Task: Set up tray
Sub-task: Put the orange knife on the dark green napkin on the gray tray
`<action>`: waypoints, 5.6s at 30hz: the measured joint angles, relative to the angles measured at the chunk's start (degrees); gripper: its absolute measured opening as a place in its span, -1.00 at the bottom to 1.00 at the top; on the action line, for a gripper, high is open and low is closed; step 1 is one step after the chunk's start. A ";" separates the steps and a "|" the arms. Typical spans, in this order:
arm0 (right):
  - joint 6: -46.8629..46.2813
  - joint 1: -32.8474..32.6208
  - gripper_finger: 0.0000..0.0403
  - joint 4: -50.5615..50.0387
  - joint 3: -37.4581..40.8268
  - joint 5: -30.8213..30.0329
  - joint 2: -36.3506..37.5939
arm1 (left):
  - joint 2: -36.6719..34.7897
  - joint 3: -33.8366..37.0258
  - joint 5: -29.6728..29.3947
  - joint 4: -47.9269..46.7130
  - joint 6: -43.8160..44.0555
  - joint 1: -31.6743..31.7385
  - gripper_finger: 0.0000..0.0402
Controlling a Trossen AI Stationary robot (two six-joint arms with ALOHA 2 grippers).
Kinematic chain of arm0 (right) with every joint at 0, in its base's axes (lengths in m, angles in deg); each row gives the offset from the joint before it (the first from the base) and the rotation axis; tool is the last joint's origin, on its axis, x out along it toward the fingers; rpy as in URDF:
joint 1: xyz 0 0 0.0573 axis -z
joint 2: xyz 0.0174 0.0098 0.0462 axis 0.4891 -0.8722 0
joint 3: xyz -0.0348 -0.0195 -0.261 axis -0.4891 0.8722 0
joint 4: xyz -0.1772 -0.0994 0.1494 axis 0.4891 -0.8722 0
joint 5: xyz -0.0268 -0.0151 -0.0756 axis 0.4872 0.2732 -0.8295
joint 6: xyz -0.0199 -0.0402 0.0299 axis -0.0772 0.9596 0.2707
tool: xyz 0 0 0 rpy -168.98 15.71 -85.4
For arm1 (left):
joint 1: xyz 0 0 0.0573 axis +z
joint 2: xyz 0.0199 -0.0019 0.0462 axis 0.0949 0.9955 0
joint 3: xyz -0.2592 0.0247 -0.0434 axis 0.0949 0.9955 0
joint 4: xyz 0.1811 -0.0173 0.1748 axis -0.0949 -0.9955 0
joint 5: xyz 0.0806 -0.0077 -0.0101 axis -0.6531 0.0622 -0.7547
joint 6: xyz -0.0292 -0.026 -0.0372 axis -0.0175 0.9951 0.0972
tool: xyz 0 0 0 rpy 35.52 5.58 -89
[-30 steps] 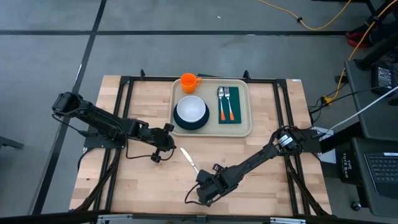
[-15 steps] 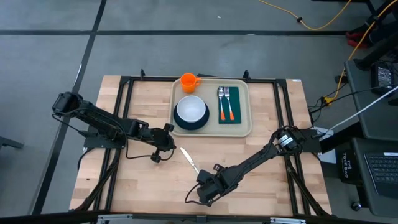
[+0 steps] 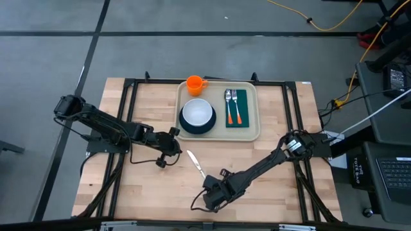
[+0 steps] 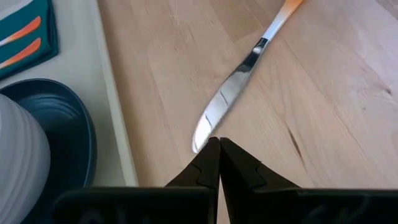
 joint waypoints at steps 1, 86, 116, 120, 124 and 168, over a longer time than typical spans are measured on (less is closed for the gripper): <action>0.01 0.00 -1.00 -0.44 -0.01 0.46 0.00 | 0.00 0.00 0.00 0.00 0.00 0.00 -0.98; 2.35 0.00 -1.00 -3.26 0.09 -1.72 -0.09 | 26.12 -25.14 -0.13 -29.11 45.34 -22.05 0.05; 2.52 0.02 -1.00 -3.32 0.07 -1.59 -0.09 | 31.56 -25.38 -1.40 -29.08 45.97 -20.92 -0.10; 2.55 0.02 -1.00 -3.32 0.07 -1.58 -0.09 | 31.58 -25.33 -1.59 -28.81 45.07 -20.92 -0.29; 2.55 0.02 -1.00 -3.32 0.07 -1.55 -0.09 | 31.61 -25.29 -1.17 -28.76 44.95 -20.92 -0.46; 2.81 -0.02 -0.84 -3.01 0.03 -1.25 0.09 | 32.06 -29.33 0.11 -32.82 37.55 -20.92 -0.68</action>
